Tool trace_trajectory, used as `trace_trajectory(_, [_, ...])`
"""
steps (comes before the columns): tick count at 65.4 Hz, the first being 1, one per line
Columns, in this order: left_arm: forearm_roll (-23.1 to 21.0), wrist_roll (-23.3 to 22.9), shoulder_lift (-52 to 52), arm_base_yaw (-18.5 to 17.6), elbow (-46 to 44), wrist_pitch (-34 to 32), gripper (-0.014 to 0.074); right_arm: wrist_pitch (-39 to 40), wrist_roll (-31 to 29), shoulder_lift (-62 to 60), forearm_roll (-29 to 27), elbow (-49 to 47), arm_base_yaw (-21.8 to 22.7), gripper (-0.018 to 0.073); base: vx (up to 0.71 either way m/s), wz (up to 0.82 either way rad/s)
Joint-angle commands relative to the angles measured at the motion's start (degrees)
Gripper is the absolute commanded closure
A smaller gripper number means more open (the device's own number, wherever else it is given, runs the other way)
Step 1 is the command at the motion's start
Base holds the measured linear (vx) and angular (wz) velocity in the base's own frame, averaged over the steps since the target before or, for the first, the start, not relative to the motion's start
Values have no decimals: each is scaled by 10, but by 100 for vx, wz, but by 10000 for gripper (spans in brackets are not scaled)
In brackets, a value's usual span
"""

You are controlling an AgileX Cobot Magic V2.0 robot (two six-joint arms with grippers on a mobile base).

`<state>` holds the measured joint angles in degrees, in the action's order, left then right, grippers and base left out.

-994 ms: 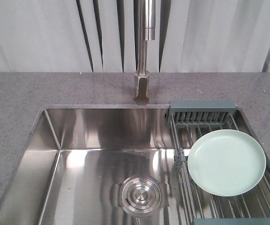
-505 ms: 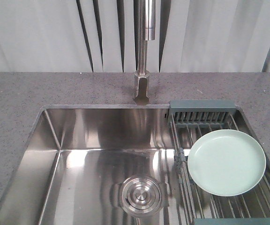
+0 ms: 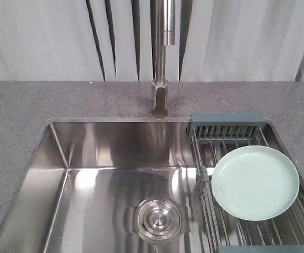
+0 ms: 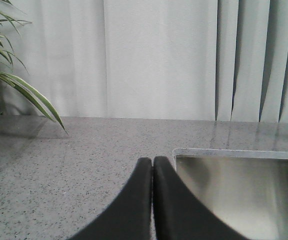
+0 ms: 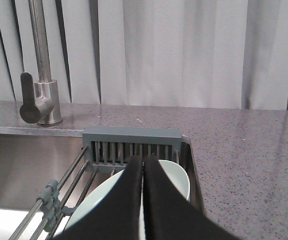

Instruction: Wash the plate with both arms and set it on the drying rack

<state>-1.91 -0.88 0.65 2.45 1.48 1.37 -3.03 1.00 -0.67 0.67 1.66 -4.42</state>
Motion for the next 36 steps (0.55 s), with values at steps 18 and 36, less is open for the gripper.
trace_trajectory(18, [-6, -1, 8, 1, -17, -41, 603, 41, -4, -3, 0, 1, 0, 564, 0, 0])
trace_trajectory(36, [-6, -1, 8, 1, -17, -41, 603, 41, -4, -3, 0, 1, 0, 564, 0, 0])
